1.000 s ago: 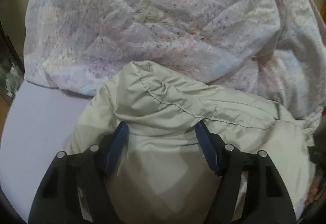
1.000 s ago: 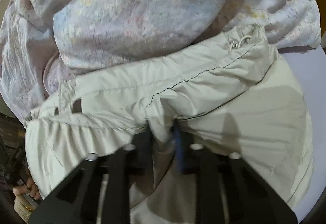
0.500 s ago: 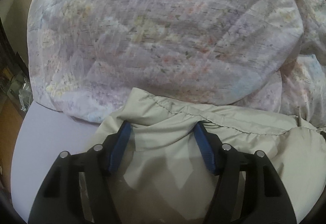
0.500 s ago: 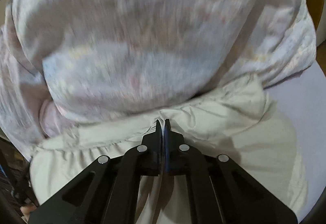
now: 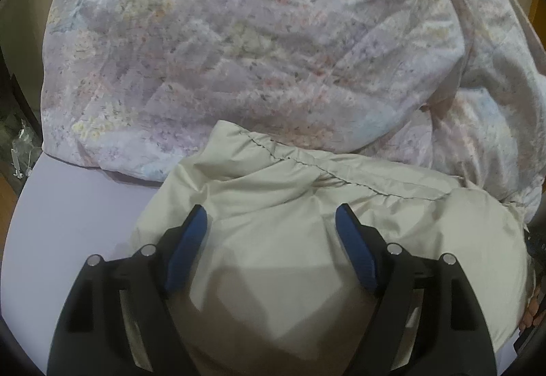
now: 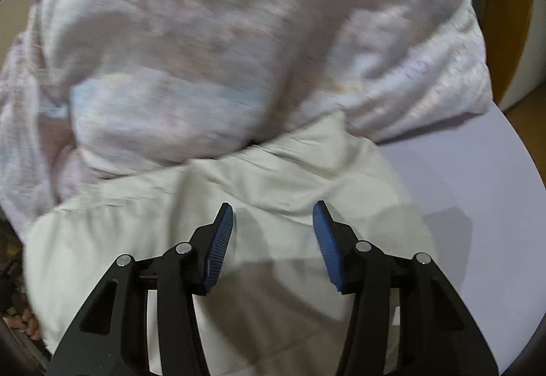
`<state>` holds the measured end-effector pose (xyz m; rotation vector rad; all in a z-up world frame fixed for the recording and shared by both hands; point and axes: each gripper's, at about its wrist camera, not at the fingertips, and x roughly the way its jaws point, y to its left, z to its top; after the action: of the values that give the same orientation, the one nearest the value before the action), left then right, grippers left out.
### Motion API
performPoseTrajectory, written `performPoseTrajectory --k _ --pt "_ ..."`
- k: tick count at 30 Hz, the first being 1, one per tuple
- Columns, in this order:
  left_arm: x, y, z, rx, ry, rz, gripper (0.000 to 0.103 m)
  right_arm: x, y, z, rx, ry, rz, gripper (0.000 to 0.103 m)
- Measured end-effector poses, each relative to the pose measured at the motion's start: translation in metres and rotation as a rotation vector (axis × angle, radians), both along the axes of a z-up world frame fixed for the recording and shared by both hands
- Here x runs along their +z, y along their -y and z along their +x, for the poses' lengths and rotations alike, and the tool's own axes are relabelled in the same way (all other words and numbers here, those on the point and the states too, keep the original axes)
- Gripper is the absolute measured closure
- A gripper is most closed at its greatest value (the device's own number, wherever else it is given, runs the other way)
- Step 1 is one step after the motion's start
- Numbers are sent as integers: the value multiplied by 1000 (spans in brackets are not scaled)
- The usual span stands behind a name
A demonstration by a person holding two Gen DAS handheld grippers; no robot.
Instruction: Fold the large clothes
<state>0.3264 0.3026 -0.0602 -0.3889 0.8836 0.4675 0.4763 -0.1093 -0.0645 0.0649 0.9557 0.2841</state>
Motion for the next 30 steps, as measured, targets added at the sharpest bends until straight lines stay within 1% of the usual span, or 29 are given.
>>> performPoseTrajectory --k 5,8,11,12,13,14,15,19,21,22,25,30 --pt "-17 7 13 12 -37 67 25 -19 -10 4 0 38 -111 51" --pt "-26 7 19 18 -43 98 21 -29 -19 7 -3 61 -141 49" --pt "-36 6 29 34 -41 102 17 -35 -25 8 -7 94 -164 47" --pt "-40 8 35 39 -41 99 15 -41 -34 7 -8 103 -172 46" --pt "-52 13 38 48 -44 95 14 -43 -37 7 -8 120 -185 46" --pt "-55 13 39 55 -50 94 13 -50 -53 6 -8 129 -191 46" --pt "-59 13 41 60 -51 94 12 -52 -57 6 -10 141 -198 45" --pt "-70 10 40 70 -48 95 9 -63 -70 8 -8 151 -180 44" --pt "-78 13 39 75 -46 91 8 -63 -79 6 -6 147 -168 44" --pt "-81 12 39 78 -43 89 7 -61 -67 9 -8 145 -170 44" --pt "-88 10 33 85 -37 87 6 -66 -75 7 -11 142 -166 43" --pt "-101 6 35 86 -37 67 4 -68 -62 13 -14 133 -152 43"
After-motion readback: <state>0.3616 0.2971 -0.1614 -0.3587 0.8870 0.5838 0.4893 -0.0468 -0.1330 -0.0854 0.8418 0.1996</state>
